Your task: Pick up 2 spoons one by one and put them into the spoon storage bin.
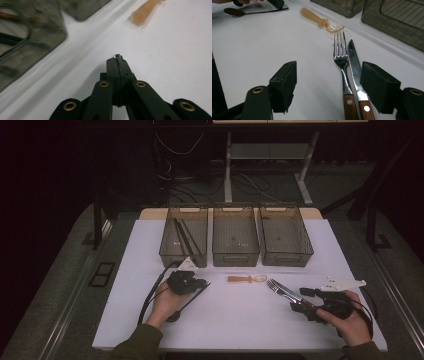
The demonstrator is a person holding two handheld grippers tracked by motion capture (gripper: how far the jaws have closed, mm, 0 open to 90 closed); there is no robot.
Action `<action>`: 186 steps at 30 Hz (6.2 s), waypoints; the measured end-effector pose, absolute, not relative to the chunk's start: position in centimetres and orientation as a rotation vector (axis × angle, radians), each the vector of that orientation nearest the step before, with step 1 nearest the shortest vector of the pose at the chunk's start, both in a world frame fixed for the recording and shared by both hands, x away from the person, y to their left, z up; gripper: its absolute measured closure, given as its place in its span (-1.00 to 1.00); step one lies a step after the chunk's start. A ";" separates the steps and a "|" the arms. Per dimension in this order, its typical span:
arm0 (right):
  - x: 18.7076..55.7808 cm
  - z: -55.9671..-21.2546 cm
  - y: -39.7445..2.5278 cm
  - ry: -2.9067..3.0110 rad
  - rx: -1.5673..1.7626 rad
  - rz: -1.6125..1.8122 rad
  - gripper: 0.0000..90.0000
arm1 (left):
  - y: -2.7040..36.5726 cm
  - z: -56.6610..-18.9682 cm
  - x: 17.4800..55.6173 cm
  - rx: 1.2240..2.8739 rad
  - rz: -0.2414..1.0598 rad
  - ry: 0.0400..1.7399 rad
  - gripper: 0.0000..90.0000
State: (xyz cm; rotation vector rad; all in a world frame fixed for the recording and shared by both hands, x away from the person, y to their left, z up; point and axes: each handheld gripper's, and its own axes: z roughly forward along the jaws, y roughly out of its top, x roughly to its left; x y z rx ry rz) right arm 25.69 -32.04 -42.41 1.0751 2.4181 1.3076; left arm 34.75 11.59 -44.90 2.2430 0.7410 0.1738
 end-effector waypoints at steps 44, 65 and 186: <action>25.6 -42.3 -31.9 2.412 1.054 1.317 -0.33 | 17.5 -42.8 29.1 2.184 0.164 0.724 -0.37; 25.5 -42.3 -31.7 2.412 1.051 1.316 -0.33 | 20.7 -44.0 26.7 2.214 0.176 0.803 -0.29; 26.5 -42.9 -30.0 2.372 1.061 1.372 -0.44 | 14.4 -38.6 32.6 2.063 0.320 0.712 0.92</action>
